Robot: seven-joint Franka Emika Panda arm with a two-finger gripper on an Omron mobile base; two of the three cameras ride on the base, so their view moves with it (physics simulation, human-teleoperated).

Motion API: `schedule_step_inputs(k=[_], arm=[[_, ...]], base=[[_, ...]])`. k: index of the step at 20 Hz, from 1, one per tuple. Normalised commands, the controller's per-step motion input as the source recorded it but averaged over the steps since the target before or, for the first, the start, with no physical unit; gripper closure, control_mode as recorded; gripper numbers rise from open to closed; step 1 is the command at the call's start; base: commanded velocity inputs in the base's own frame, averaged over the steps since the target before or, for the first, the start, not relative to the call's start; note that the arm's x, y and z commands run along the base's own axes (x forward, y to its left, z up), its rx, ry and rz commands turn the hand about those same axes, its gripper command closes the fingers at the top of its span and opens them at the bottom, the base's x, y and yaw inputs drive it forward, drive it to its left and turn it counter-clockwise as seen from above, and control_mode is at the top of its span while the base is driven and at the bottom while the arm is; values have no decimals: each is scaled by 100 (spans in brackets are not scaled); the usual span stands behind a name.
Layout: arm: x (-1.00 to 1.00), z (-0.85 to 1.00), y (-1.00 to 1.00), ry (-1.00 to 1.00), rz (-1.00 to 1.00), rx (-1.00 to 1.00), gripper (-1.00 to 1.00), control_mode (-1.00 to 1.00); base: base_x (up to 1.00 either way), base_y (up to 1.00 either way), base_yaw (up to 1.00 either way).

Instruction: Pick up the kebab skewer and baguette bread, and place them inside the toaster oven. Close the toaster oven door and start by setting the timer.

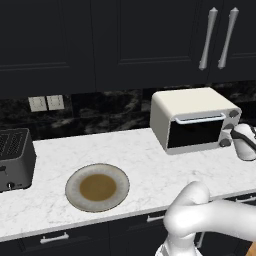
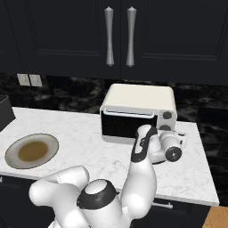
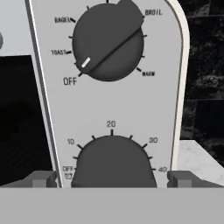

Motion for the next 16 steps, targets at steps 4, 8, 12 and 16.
schedule_step_inputs(k=[4, 8, 12, 16], arm=[[9, 0, 0, 0, 0, 0, -100, -100], [14, 0, 0, 0, 0, 0, -100, -100], [6, -2, 0, 0, 0, 0, -100, -100], [0, -7, 0, 0, 0, 0, -100, -100]], base=[[0, 0, 0], [0, 0, 0], [0, 0, 0], [0, 0, 0]])
